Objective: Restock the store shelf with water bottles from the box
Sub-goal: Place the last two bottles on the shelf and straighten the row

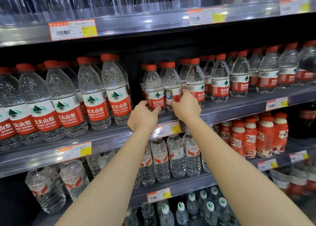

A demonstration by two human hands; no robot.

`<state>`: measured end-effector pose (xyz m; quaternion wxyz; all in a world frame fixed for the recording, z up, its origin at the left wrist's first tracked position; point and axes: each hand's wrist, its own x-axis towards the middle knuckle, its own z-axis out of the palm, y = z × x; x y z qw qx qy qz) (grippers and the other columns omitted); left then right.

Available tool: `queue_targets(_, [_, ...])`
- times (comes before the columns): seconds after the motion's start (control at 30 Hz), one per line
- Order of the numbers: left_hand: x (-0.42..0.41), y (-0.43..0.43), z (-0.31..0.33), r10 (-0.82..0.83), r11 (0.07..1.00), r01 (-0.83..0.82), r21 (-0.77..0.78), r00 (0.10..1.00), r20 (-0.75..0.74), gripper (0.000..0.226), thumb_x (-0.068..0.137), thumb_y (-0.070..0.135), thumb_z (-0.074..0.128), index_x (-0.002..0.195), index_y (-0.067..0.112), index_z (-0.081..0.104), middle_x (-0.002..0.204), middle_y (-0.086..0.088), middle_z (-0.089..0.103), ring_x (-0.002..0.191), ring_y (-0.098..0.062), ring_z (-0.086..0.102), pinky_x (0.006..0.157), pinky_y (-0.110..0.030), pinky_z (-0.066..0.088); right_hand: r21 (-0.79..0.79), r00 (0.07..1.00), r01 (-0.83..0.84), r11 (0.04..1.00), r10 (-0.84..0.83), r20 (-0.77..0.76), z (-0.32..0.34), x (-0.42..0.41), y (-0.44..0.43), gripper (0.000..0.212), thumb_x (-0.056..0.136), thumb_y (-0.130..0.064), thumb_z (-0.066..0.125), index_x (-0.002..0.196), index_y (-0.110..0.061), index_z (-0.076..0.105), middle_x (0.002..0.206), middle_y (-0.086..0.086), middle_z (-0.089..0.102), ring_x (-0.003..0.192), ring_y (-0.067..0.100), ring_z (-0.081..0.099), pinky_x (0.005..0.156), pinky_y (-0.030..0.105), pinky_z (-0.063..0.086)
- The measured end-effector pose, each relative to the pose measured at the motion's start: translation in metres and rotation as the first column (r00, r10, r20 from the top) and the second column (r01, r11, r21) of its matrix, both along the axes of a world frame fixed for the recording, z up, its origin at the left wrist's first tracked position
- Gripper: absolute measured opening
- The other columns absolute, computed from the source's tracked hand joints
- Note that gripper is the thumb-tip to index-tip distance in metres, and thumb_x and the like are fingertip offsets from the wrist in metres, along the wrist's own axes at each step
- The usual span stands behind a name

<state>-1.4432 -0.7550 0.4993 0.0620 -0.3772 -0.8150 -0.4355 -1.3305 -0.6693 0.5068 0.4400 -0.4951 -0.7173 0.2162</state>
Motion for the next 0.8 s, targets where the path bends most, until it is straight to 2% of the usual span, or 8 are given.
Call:
queue_targets(0.17, [0.002, -0.002, 0.000, -0.007, 1.000, 0.007, 0.000, 1.000, -0.001, 0.056, 0.090, 0.059, 0.071, 0.139, 0.033, 0.061, 0.124, 0.011, 0.073, 0.115, -0.021, 0.067, 0.078, -0.034, 0.046, -0.024, 1.000, 0.010, 1.000, -0.009, 0.028, 0.005, -0.002, 0.002, 0.060, 0.082, -0.051, 0.076, 0.126, -0.016, 0.059, 0.128, 0.009, 0.062, 0.122, 0.035, 0.054, 0.091, 0.043, 0.047])
queue_targets(0.3, [-0.001, -0.004, 0.001, -0.038, 0.999, 0.038, -0.002, 0.999, 0.008, 0.053, 0.091, 0.056, 0.072, 0.137, 0.034, 0.062, 0.124, 0.015, 0.073, 0.117, -0.020, 0.067, 0.078, -0.034, 0.044, 0.006, 0.996, 0.046, 0.999, -0.046, 0.074, 0.002, -0.001, 0.000, 0.070, 0.078, -0.056, 0.080, 0.128, -0.013, 0.057, 0.133, 0.010, 0.054, 0.126, 0.034, 0.050, 0.095, 0.046, 0.047])
queue_targets(0.37, [-0.002, -0.004, 0.001, -0.049, 0.999, 0.049, -0.005, 0.999, 0.015, 0.053, 0.091, 0.055, 0.072, 0.139, 0.034, 0.061, 0.124, 0.016, 0.073, 0.116, -0.018, 0.067, 0.077, -0.033, 0.042, 0.009, 0.996, 0.010, 1.000, -0.011, 0.083, -0.001, 0.000, 0.000, 0.066, 0.080, -0.053, 0.079, 0.126, -0.013, 0.055, 0.129, 0.008, 0.058, 0.123, 0.033, 0.053, 0.092, 0.045, 0.048])
queue_targets(0.47, [-0.003, -0.005, 0.000, -0.048, 0.999, 0.048, -0.005, 0.999, 0.010, 0.054, 0.092, 0.055, 0.071, 0.140, 0.035, 0.060, 0.126, 0.016, 0.072, 0.116, -0.018, 0.066, 0.076, -0.033, 0.042, -0.012, 0.995, -0.075, 0.997, 0.076, 0.065, -0.003, 0.003, 0.003, 0.046, 0.087, -0.037, 0.070, 0.122, -0.014, 0.053, 0.118, 0.007, 0.066, 0.113, 0.033, 0.061, 0.080, 0.039, 0.047])
queue_targets(0.53, [-0.002, -0.005, 0.000, -0.045, 0.999, 0.045, -0.004, 0.999, 0.010, 0.053, 0.092, 0.055, 0.071, 0.140, 0.035, 0.060, 0.126, 0.016, 0.072, 0.116, -0.018, 0.066, 0.077, -0.033, 0.043, -0.006, 0.995, -0.084, 0.996, 0.084, 0.050, -0.004, 0.005, 0.002, 0.044, 0.088, -0.036, 0.069, 0.124, -0.015, 0.054, 0.119, 0.006, 0.067, 0.114, 0.033, 0.060, 0.081, 0.039, 0.047])
queue_targets(0.67, [-0.001, -0.005, 0.000, -0.041, 0.999, 0.041, 0.006, 0.999, 0.006, 0.053, 0.092, 0.054, 0.071, 0.140, 0.035, 0.060, 0.125, 0.016, 0.073, 0.117, -0.018, 0.067, 0.077, -0.033, 0.042, 0.064, 0.998, 0.012, 0.998, -0.016, 0.065, -0.005, 0.003, -0.006, 0.064, 0.082, -0.046, 0.080, 0.130, -0.012, 0.055, 0.131, 0.009, 0.056, 0.126, 0.032, 0.048, 0.095, 0.043, 0.045])
queue_targets(0.8, [0.000, -0.006, -0.001, -0.033, 0.999, 0.033, 0.005, 0.999, 0.004, 0.052, 0.092, 0.053, 0.071, 0.139, 0.034, 0.061, 0.126, 0.016, 0.073, 0.117, -0.017, 0.067, 0.077, -0.033, 0.043, 0.097, 0.994, 0.106, 0.990, -0.108, 0.012, -0.009, 0.001, -0.010, 0.078, 0.076, -0.050, 0.085, 0.131, -0.008, 0.048, 0.133, 0.011, 0.053, 0.126, 0.032, 0.048, 0.098, 0.041, 0.045])
